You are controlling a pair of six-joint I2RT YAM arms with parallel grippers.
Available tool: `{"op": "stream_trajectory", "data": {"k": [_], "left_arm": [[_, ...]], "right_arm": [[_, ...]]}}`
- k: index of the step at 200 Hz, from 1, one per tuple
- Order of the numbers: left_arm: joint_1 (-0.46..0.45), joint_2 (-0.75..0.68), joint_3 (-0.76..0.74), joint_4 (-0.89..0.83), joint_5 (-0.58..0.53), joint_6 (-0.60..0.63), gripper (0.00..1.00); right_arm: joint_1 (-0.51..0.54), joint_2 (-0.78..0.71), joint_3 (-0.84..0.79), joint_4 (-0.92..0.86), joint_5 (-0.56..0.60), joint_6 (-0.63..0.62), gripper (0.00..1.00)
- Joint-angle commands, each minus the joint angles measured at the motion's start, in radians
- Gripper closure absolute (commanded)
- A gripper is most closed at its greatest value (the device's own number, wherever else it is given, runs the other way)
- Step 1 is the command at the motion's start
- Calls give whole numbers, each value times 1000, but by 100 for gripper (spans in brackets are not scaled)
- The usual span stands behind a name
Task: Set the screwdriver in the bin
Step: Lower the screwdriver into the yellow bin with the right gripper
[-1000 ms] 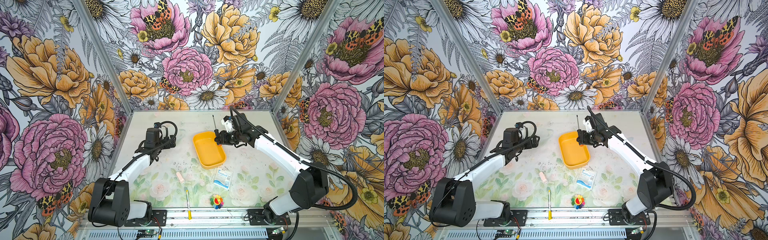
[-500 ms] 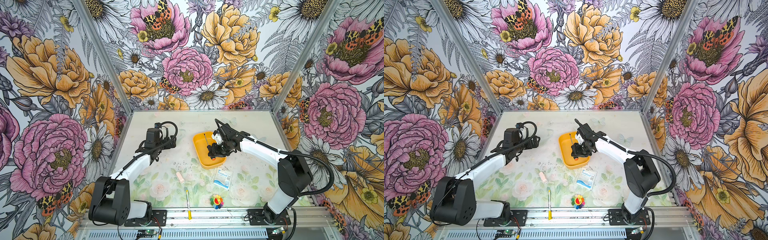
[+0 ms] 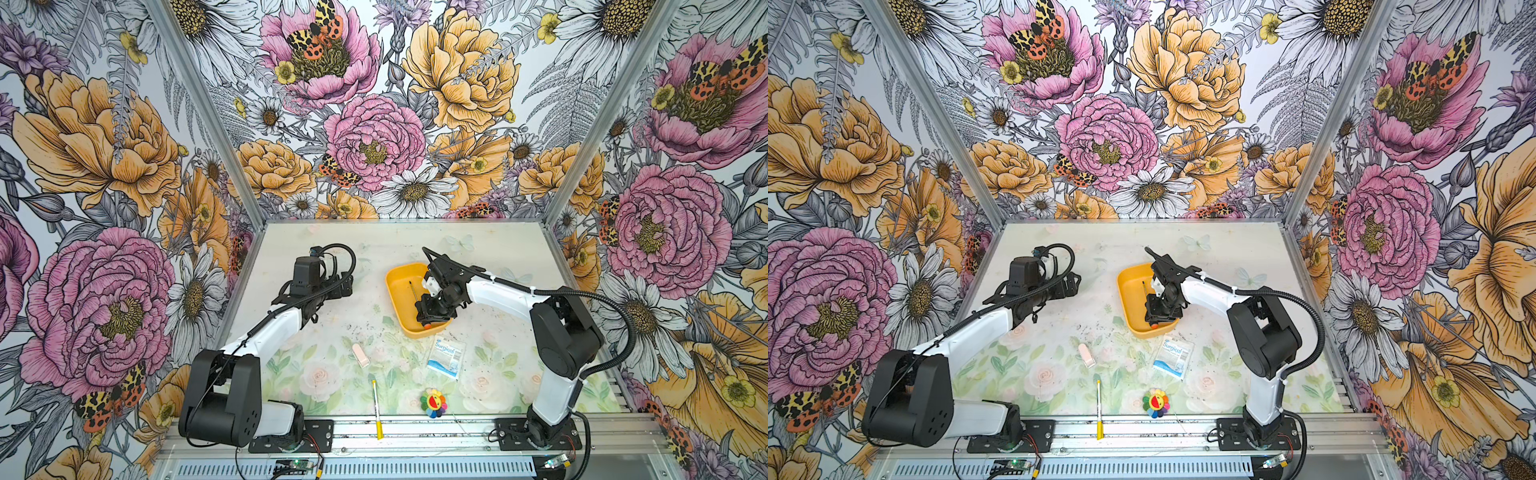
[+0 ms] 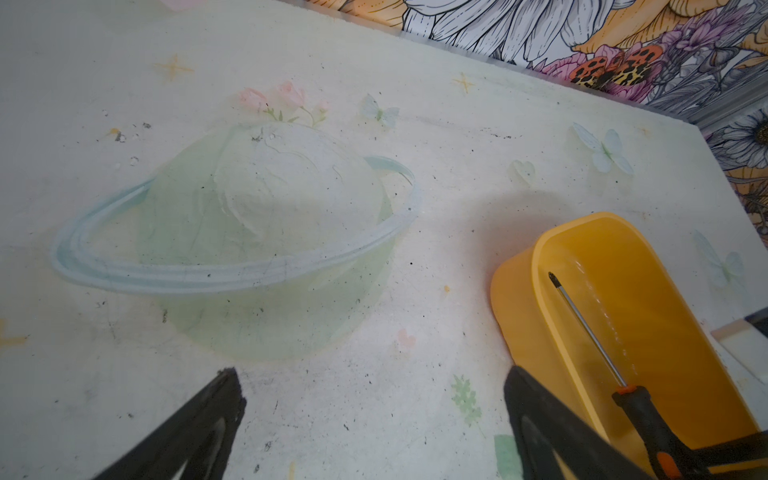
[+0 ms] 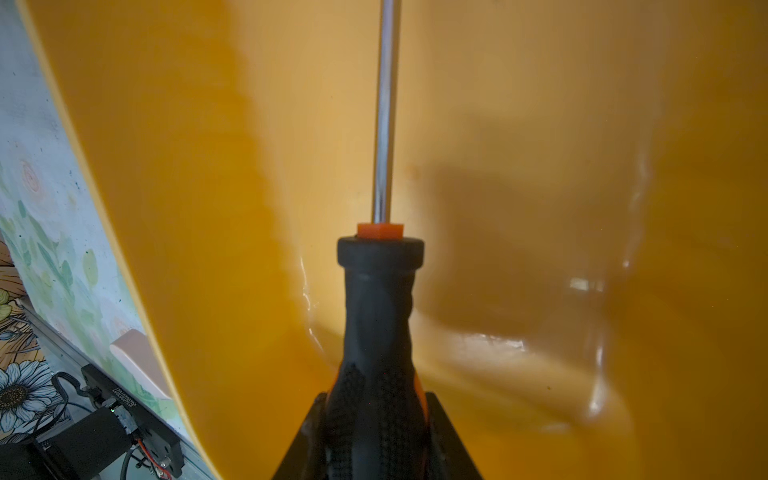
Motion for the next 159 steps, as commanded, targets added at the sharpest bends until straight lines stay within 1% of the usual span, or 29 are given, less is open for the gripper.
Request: {"op": "stream_trajectory", "data": {"k": [1, 17, 95, 120, 159], "left_arm": [[-7, 9, -4, 26, 15, -5, 1], [-6, 10, -3, 26, 11, -6, 1], [-6, 20, -1, 34, 6, -10, 1], [-7, 21, -1, 32, 4, -10, 1], [-7, 23, 2, 30, 1, -7, 1]], "right_arm": [[5, 23, 41, 17, 34, 0, 100], [5, 33, 44, 17, 58, 3, 100], [5, 82, 58, 15, 89, -6, 100], [5, 98, 64, 16, 89, -14, 94], [5, 113, 71, 15, 94, -29, 78]]}}
